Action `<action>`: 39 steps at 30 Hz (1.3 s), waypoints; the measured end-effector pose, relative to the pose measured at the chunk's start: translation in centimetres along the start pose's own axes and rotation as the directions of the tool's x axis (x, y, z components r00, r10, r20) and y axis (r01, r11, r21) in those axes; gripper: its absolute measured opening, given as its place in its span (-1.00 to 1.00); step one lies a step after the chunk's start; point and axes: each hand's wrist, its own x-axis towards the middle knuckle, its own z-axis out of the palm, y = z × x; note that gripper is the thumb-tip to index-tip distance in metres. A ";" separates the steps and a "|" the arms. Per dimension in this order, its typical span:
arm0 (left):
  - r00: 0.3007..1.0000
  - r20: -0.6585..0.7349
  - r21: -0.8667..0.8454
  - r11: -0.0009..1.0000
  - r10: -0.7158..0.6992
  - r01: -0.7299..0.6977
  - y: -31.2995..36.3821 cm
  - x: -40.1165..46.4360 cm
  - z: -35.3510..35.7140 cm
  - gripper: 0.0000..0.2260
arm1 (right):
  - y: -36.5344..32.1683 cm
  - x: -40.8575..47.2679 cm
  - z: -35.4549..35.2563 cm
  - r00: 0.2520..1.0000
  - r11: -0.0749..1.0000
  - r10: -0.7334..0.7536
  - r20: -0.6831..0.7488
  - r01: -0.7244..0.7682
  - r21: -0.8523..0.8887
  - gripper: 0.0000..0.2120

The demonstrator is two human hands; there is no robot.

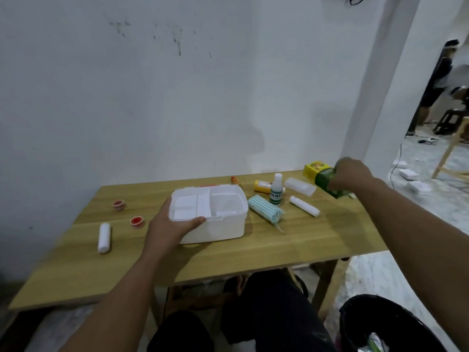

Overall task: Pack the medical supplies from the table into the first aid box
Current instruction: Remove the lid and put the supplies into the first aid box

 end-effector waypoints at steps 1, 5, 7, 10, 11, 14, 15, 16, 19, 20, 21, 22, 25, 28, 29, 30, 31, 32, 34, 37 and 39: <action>1.000 -0.005 0.002 1.000 0.001 -0.001 0.1 0.0 0.0 -0.21 | -2.0 -0.2 -1.9 0.998 0.997 -0.062 -0.010 0.062 0.048 -0.54; 0.999 -0.044 -0.015 1.000 -0.019 0.019 0.6 -0.1 0.2 -0.20 | -9.9 -2.1 -5.8 0.924 0.906 -0.362 0.126 0.317 0.281 -0.47; 0.999 -0.048 -0.029 0.999 -0.017 0.016 0.7 -0.1 0.3 -0.27 | -13.7 -3.6 -5.1 0.842 0.864 -0.500 0.202 0.467 0.188 -0.46; 0.999 -0.052 -0.031 1.000 -0.006 0.004 0.5 0.1 0.3 -0.29 | -17.9 -5.0 -1.7 0.772 0.788 -0.577 0.265 0.612 -0.069 -0.50; 0.999 -0.052 -0.018 1.000 0.001 -0.002 0.4 0.2 0.3 -0.26 | -18.9 -5.2 -0.5 0.765 0.766 -0.580 0.280 0.629 -0.134 -0.56; 0.998 -0.056 0.020 1.000 -0.011 0.012 -0.5 0.5 0.5 -0.08 | -21.2 -5.1 2.5 0.743 0.733 -0.601 0.295 0.659 -0.168 -0.69; 0.998 -0.062 0.030 0.999 -0.023 0.025 -0.7 0.5 0.5 -0.03 | -21.7 -5.0 3.4 0.729 0.722 -0.620 0.291 0.675 -0.153 -0.70; 0.997 -0.067 0.038 0.999 -0.032 0.035 -0.8 0.5 0.6 -0.01 | -22.2 -5.0 4.3 0.712 0.708 -0.643 0.281 0.693 -0.135 -0.71; 0.996 -0.075 0.059 0.997 -0.039 0.043 -1.0 0.8 0.9 0.02 | -23.0 -4.5 7.3 0.677 0.703 -0.680 0.280 0.711 -0.015 -0.63; 0.996 -0.076 0.061 0.997 -0.039 0.043 -1.1 1.0 0.9 0.01 | -23.1 -4.3 8.3 0.668 0.702 -0.688 0.283 0.712 0.027 -0.58; 0.996 -0.080 0.064 0.997 -0.037 0.042 -1.1 1.1 1.0 0.01 | -23.1 -4.2 9.3 0.658 0.698 -0.700 0.278 0.713 0.068 -0.56; 0.996 -0.085 0.067 0.997 -0.033 0.039 -1.1 1.2 1.0 0.00 | -23.2 -4.1 10.1 0.647 0.689 -0.715 0.265 0.717 0.107 -0.57; 0.995 -0.102 0.076 0.997 -0.009 0.017 -1.1 1.3 1.2 -0.03 | -23.3 -3.8 11.9 0.627 0.659 -0.750 0.210 0.737 0.151 -0.65; 0.994 -0.105 0.084 0.996 -0.005 0.014 -1.1 1.5 1.3 -0.03 | -23.4 -3.2 12.0 0.610 0.645 -0.760 0.223 0.750 0.145 -0.61; 0.995 -0.102 0.084 0.996 -0.002 0.011 -1.1 1.5 1.3 -0.03 | -23.2 -2.9 11.6 0.603 0.641 -0.763 0.235 0.754 0.145 -0.59; 0.995 -0.096 0.078 0.997 0.001 0.006 -1.2 1.6 1.3 -0.02 | -22.8 -2.4 10.9 0.602 0.640 -0.764 0.233 0.753 0.153 -0.57; 0.996 -0.088 0.067 0.998 0.001 0.005 -1.1 1.7 1.3 0.00 | -22.2 -1.8 9.8 0.608 0.642 -0.765 0.209 0.746 0.180 -0.57; 0.997 -0.076 0.056 0.998 0.001 0.004 -1.0 1.8 1.2 0.02 | -21.4 -1.0 8.6 0.621 0.642 -0.766 0.163 0.731 0.230 -0.60; 0.999 -0.043 0.043 0.999 -0.007 0.009 -1.1 2.4 1.0 0.06 | -19.2 0.9 5.9 0.677 0.644 -0.735 0.035 0.680 0.351 -0.71; 0.998 0.009 0.024 0.997 -0.070 0.070 -1.3 3.7 0.3 0.23 | -14.3 4.7 3.5 0.813 0.676 -0.552 -0.183 0.566 0.472 -0.83; 0.997 0.045 -0.002 0.998 -0.070 0.070 -1.1 4.2 0.3 0.10 | -10.7 7.5 3.5 0.890 0.749 -0.393 -0.231 0.456 0.481 -0.87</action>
